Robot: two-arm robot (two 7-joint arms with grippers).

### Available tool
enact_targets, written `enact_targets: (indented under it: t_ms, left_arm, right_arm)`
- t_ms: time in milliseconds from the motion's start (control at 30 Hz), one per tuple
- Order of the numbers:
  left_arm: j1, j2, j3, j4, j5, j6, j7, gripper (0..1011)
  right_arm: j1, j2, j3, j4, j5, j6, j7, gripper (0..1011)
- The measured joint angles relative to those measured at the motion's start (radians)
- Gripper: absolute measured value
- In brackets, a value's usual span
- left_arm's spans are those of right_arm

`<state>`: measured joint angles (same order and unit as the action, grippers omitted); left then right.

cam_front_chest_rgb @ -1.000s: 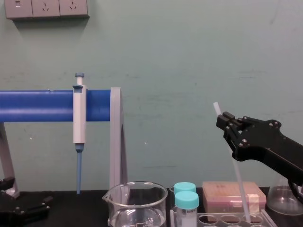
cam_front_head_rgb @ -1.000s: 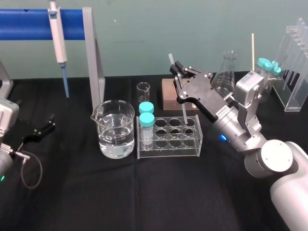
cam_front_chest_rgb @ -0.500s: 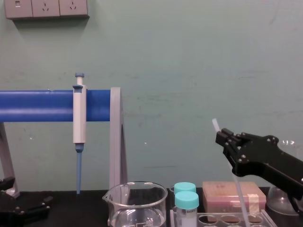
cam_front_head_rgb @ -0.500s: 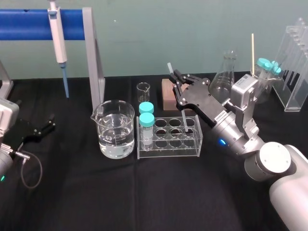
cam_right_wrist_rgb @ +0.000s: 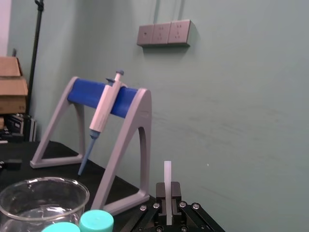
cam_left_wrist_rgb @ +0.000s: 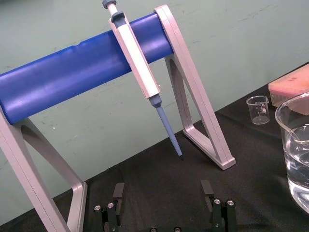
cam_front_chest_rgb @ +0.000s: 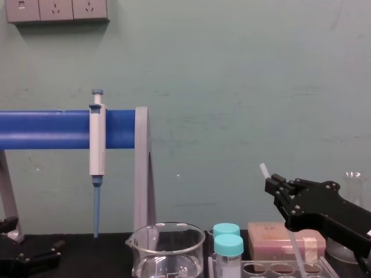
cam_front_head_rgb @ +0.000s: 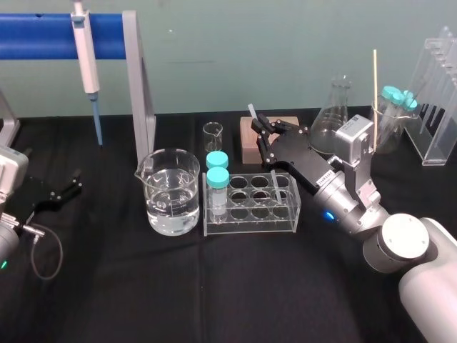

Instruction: Pick up the stirring rod with one hand, then place it down.

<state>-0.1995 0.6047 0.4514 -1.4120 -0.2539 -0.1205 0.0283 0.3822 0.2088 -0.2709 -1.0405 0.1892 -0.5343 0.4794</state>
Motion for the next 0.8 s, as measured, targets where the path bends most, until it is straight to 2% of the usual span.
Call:
enact_targets:
  t_ms: [100,800]
  left_arm:
    - [0.0,0.0,0.0,0.0,0.0,0.0,0.0,1000]
    - [0.0,0.0,0.0,0.0,0.0,0.0,0.0,1000]
  right_arm:
    - [-0.001,0.0,0.0,-0.001,-0.011,0.016,-0.017,66]
    - [-0.002,0.0,0.001,-0.003,-0.008,0.01,-0.012,66]
